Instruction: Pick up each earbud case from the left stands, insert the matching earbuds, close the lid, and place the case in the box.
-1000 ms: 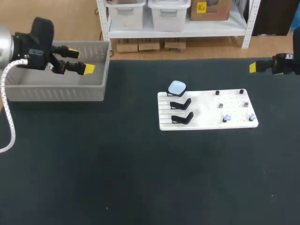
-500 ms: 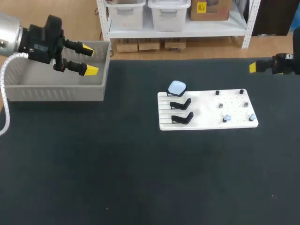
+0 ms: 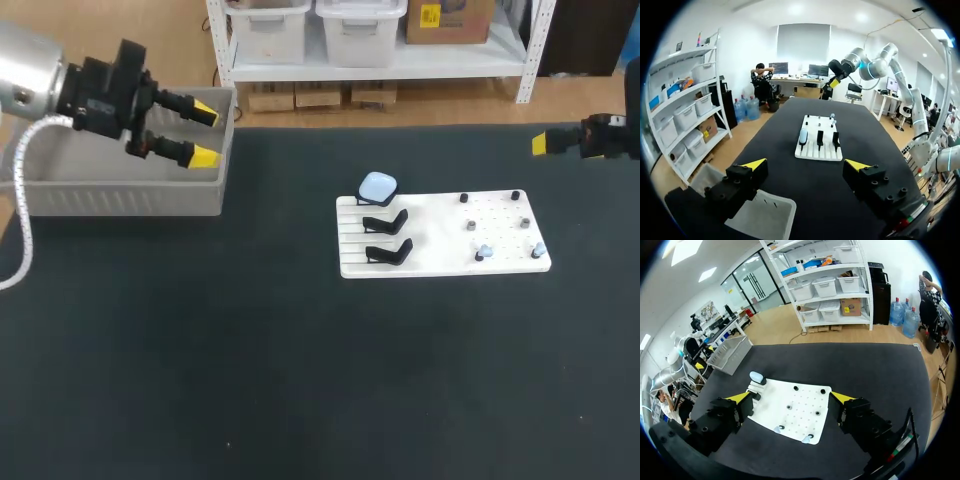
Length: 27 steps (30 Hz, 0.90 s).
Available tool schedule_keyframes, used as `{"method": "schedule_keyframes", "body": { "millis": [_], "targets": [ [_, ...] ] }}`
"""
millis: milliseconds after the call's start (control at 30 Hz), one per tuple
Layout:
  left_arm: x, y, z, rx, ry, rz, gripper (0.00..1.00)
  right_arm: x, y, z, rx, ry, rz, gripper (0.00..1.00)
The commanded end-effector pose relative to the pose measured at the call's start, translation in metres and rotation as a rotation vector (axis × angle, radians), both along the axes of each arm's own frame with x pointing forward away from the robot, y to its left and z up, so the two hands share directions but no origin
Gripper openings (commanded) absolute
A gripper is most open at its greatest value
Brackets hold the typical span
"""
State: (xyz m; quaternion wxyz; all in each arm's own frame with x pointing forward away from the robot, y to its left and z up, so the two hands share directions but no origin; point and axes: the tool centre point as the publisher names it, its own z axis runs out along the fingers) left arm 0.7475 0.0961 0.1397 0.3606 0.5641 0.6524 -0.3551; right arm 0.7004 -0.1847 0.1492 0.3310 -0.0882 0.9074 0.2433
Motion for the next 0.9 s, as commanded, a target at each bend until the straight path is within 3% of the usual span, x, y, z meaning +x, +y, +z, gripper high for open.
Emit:
{"method": "schedule_keyframes", "body": {
  "millis": [33, 433, 667, 767, 900],
  "targets": [
    [0.017, -0.018, -0.007, 0.025, 0.002, -0.044, 1.0, 0.0, 0.0, 0.0, 0.0, 0.0, 0.0, 1.0],
    [0.024, -0.062, -0.031, 0.025, 0.048, -0.146, 1.0, 0.0, 0.0, 0.0, 0.0, 0.0, 0.0, 1.0],
    [0.023, -0.08, -0.042, 0.011, 0.038, -0.158, 1.0, 0.0, 0.0, 0.0, 0.0, 0.0, 0.0, 1.0],
    [0.023, -0.087, -0.045, 0.007, 0.033, -0.163, 0.75, 0.0, 0.0, 0.0, 0.0, 0.0, 0.0, 1.0],
    [0.023, -0.097, -0.049, 0.008, 0.033, -0.17, 0.61, 0.0, 0.0, 0.0, 0.0, 0.0, 0.0, 1.0]
  ]
}}
